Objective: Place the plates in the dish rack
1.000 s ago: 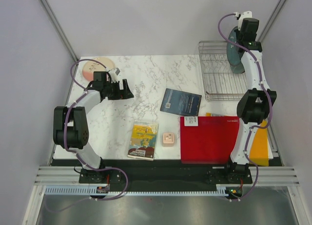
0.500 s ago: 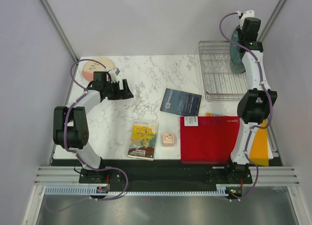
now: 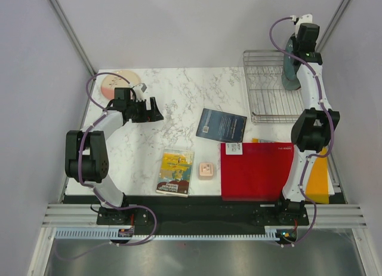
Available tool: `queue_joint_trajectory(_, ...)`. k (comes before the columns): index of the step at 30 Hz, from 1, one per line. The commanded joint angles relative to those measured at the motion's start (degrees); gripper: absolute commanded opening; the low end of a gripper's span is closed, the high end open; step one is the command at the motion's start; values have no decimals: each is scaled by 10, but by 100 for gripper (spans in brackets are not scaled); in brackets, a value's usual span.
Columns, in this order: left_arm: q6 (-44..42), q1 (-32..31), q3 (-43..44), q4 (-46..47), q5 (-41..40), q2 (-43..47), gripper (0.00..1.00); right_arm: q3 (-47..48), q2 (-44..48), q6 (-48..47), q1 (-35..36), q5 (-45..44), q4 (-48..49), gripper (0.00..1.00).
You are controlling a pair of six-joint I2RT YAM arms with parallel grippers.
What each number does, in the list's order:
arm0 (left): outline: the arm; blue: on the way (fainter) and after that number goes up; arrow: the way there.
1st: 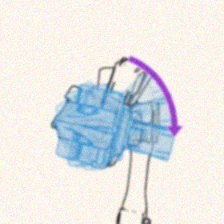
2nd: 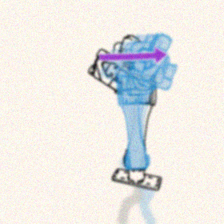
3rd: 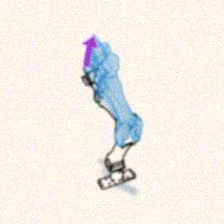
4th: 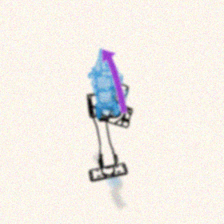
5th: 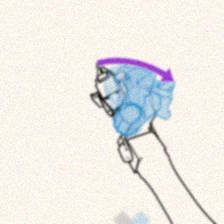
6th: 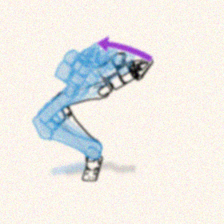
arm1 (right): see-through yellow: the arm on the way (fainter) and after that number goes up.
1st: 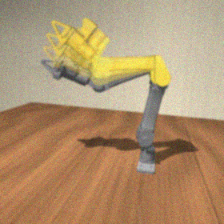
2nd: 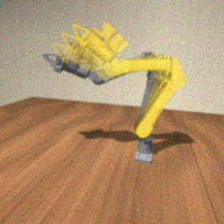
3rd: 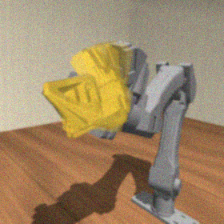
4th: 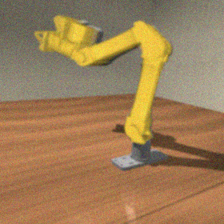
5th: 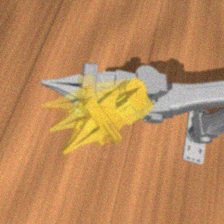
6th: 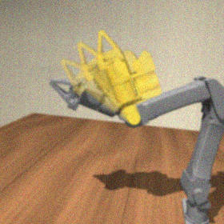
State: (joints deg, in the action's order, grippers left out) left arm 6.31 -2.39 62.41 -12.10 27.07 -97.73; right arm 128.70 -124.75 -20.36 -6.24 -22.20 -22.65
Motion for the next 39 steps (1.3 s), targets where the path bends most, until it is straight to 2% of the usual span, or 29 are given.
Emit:
queue_joint_trajectory(1, -19, -3, 7, 14, -5, 3, 100, 0, 29, 8, -2, -19, 94, 0)
queue_joint_trajectory(7, -23, -3, 10, 15, -12, -3, 100, -11, 8, 21, 1, -25, 78, 0)
queue_joint_trajectory(11, -54, 3, 44, 14, -50, -22, 100, -19, -2, 17, 11, -32, 76, 0)
queue_joint_trajectory(13, -62, 18, 96, 11, -74, -48, 100, -22, -7, 10, 17, -36, 75, 13)
queue_joint_trajectory(14, -77, 23, 121, 9, -79, -59, 100, -24, -6, 8, 22, -36, 75, 30)
queue_joint_trajectory(16, -80, 57, 201, -1, -82, -98, 100, -29, -3, 6, 26, -36, 75, 48)
queue_joint_trajectory(18, -89, 77, 281, -20, -83, -126, 100, -31, 1, 6, 27, -38, 75, 54)
queue_joint_trajectory(21, -105, 91, 346, -28, -97, -166, 100, -34, 19, 3, 32, -43, 75, 63)
queue_joint_trajectory(25, -122, 113, 393, -20, -146, -204, 100, -56, 58, 1, 50, -36, 79, 69)
queue_joint_trajectory(28, -139, 120, 412, -15, -150, -237, 93, -92, 91, 3, 81, 8, 75, 72)
queue_joint_trajectory(31, -145, 120, 417, -16, -148, -268, 79, -139, 117, 16, 121, 82, 51, 72)
queue_joint_trajectory(32, -150, 120, 416, -16, -145, -273, 72, -149, 121, 17, 133, 146, 42, 71)
queue_joint_trajectory(34, -154, 119, 414, -18, -148, -288, 65, -177, 126, 36, 168, 166, 37, 70)
queue_joint_trajectory(35, -159, 120, 410, -17, -148, -291, 57, -183, 124, 46, 178, 189, 34, 69)
queue_joint_trajectory(39, -169, 119, 409, -21, -148, -304, 47, -179, 94, 123, 207, 220, 20, 65)
